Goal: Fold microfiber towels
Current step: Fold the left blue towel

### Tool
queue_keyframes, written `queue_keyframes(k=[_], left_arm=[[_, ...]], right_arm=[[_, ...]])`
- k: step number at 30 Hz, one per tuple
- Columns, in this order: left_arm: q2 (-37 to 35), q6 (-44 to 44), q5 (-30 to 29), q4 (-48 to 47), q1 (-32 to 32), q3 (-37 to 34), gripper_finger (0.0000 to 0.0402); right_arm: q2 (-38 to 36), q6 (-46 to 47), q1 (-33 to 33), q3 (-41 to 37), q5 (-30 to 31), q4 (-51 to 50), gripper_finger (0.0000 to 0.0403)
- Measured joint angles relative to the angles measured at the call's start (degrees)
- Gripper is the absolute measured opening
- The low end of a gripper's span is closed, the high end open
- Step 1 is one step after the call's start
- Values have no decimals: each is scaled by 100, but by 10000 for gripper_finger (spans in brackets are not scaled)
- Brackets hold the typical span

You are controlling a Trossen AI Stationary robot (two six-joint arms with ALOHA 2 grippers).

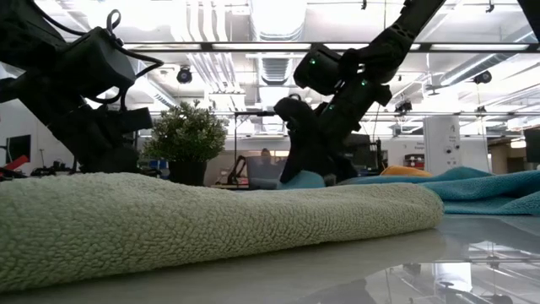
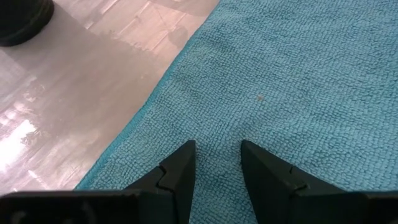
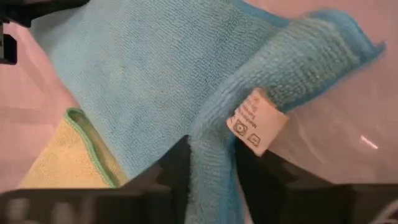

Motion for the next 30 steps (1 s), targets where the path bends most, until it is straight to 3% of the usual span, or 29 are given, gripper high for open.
queue_keyframes(k=[6,12,22,30], left_arm=[[-26,6,-27,-8,0,21,116],[-534,437,219,-270,-32,211,116],[-1984,632,823,-1436,-63,404,116],[-2369,97,1658,-2439,-138,407,116]], right_arm=[[-29,-258,0,0,14,-39,15],[-347,-463,-45,0,98,-319,11],[-1153,-636,-116,0,1058,-1643,11],[-1183,-348,98,0,1014,-1038,11]])
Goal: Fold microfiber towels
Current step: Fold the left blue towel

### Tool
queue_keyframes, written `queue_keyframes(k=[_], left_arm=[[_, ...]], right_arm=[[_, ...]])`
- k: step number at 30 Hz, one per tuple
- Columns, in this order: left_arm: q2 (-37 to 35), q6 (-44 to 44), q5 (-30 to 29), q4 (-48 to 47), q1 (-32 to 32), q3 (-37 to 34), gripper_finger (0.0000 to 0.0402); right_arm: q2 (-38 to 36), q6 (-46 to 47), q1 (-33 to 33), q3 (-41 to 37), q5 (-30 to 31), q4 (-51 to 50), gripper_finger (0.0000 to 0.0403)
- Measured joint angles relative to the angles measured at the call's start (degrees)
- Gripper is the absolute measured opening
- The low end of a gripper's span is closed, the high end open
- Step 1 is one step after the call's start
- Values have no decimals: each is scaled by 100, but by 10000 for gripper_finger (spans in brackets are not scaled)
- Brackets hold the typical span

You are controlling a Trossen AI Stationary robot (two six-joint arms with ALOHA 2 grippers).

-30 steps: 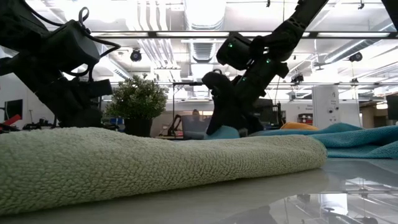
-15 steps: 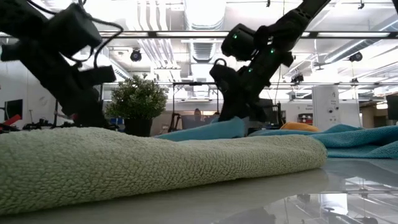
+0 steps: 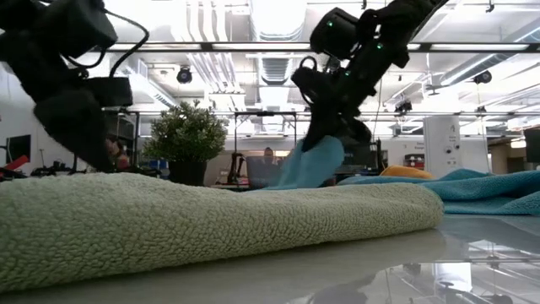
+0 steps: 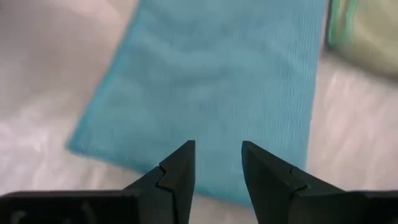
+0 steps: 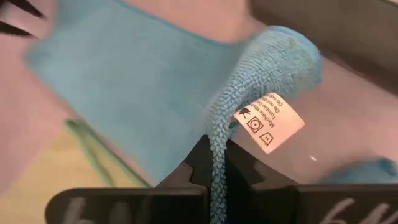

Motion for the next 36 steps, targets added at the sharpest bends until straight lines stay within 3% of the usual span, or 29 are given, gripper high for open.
queue_keyframes(k=[6,13,18,25,32,36], left_arm=[[33,-392,506,-1261,-4,116,116],[48,-397,510,-894,-4,-135,116],[210,-395,507,-68,-3,-350,116],[411,-502,490,-71,-4,-348,116],[383,-360,501,-110,-4,-339,116],[385,-357,501,-110,-4,-344,116]], right_arm=[[404,162,210,0,-685,1673,11],[1007,289,267,113,-713,3173,11],[1641,147,388,844,-699,3184,11],[2729,-248,479,2206,-726,3135,11],[3712,-197,500,3290,-1280,3092,11],[4094,-144,508,3729,-1301,3049,11]])
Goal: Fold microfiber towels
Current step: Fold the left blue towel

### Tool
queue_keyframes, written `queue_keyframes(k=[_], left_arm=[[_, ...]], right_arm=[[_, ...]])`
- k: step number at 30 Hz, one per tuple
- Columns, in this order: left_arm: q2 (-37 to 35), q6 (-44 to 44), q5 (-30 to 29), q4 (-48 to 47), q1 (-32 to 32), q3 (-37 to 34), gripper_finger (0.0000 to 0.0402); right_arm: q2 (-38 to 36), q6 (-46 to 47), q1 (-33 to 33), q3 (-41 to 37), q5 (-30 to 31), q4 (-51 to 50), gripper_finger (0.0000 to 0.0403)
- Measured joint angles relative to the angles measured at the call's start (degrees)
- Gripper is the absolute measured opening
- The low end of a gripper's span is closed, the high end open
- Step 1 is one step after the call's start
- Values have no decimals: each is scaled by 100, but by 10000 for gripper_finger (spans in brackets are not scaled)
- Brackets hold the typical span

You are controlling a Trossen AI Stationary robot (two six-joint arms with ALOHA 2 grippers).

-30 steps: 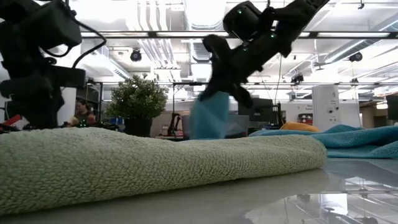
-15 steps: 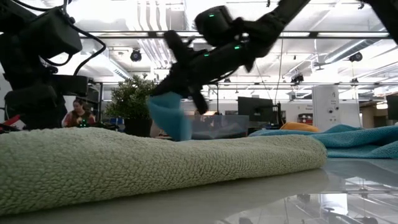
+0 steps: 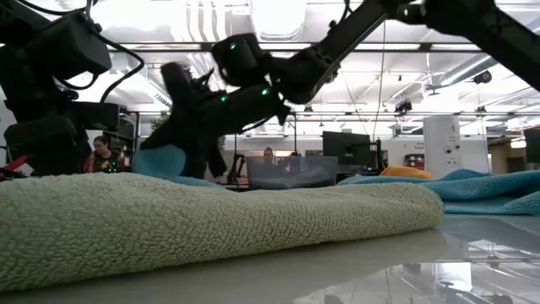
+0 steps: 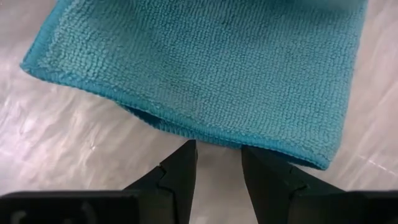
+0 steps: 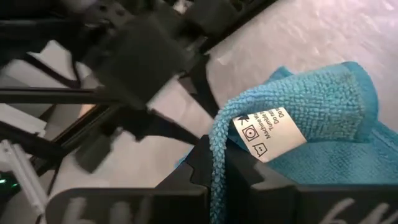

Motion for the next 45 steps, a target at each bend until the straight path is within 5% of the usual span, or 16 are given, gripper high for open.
queue_keyframes(k=[18,29,37,45], left_arm=[[2,-44,9,60,2,-9,116],[2,-35,9,114,2,-11,116],[9,-33,9,85,2,58,116],[35,-31,11,127,0,129,116]], right_arm=[[958,-676,34,1836,350,-1445,11],[964,-689,45,1834,344,-1679,64],[901,-716,32,1829,-561,-1707,123],[474,-1393,8,1823,-749,-2294,126]])
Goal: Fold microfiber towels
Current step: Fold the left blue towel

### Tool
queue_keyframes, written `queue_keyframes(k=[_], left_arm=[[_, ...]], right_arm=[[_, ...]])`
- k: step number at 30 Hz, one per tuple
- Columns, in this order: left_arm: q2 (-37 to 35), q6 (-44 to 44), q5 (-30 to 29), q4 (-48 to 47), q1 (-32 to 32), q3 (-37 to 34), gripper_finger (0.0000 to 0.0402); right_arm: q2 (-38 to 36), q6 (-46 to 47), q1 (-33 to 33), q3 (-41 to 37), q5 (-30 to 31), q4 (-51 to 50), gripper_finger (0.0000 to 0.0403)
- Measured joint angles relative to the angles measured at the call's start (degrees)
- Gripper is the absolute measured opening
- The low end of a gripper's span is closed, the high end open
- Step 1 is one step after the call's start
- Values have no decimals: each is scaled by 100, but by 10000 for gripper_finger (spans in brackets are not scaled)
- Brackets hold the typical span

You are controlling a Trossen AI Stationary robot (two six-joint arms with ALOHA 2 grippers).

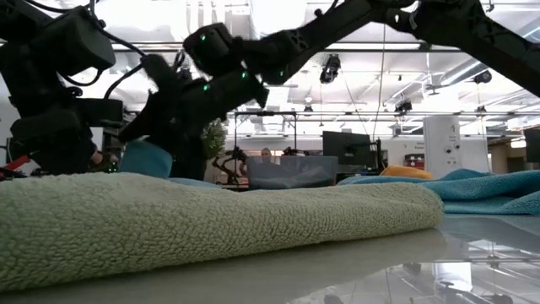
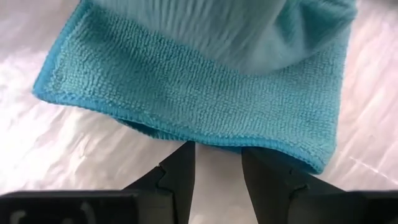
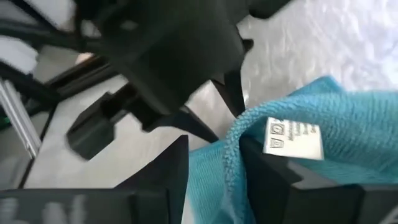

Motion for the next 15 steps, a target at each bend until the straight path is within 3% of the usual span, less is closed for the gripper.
queue_keyframes(k=[15], left_arm=[[33,-8,-42,-5,4,-24,116]], right_arm=[[-1031,-1571,55,-274,55,-2023,111]])
